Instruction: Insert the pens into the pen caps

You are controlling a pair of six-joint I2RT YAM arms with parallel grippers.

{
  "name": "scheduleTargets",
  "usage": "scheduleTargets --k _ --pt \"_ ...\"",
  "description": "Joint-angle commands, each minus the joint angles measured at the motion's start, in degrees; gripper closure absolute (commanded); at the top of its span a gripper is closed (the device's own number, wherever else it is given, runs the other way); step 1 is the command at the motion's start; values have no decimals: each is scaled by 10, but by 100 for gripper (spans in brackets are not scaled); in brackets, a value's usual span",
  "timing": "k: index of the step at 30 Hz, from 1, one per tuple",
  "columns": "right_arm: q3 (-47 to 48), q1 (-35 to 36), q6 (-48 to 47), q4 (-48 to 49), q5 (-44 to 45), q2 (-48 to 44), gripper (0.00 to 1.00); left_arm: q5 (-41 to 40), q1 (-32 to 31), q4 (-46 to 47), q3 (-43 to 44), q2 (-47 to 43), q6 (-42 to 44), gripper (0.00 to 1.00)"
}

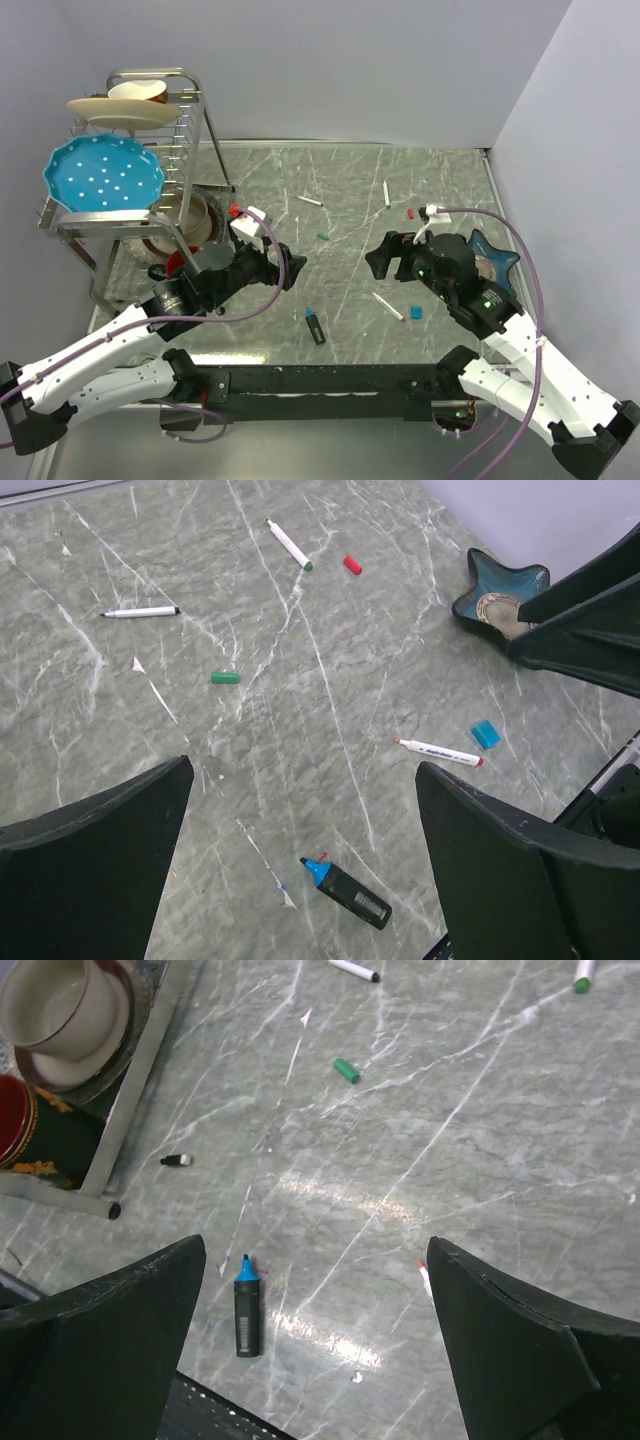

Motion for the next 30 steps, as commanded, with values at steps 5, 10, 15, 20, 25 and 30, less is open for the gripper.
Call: scheduleTargets --k 5,10,15,20,25,30 --pt "9 -1 36 -14 56 6 0 7 0 14 21 -11 -5 1" --pt "18 -2 80 -76 70 71 0 16 0 18 20 -13 -8 1" --pt "62 0 99 -159 99 208 12 24 0 14 23 -12 -11 0" --pt "68 0 95 -175 114 313 25 30 0 9 27 -14 -12 1" --pt "50 -1 72 -145 77 340 39 33 0 17 21 -24 -12 1" --pt "33 -1 56 -122 55 375 44 34 0 20 19 -31 -11 1"
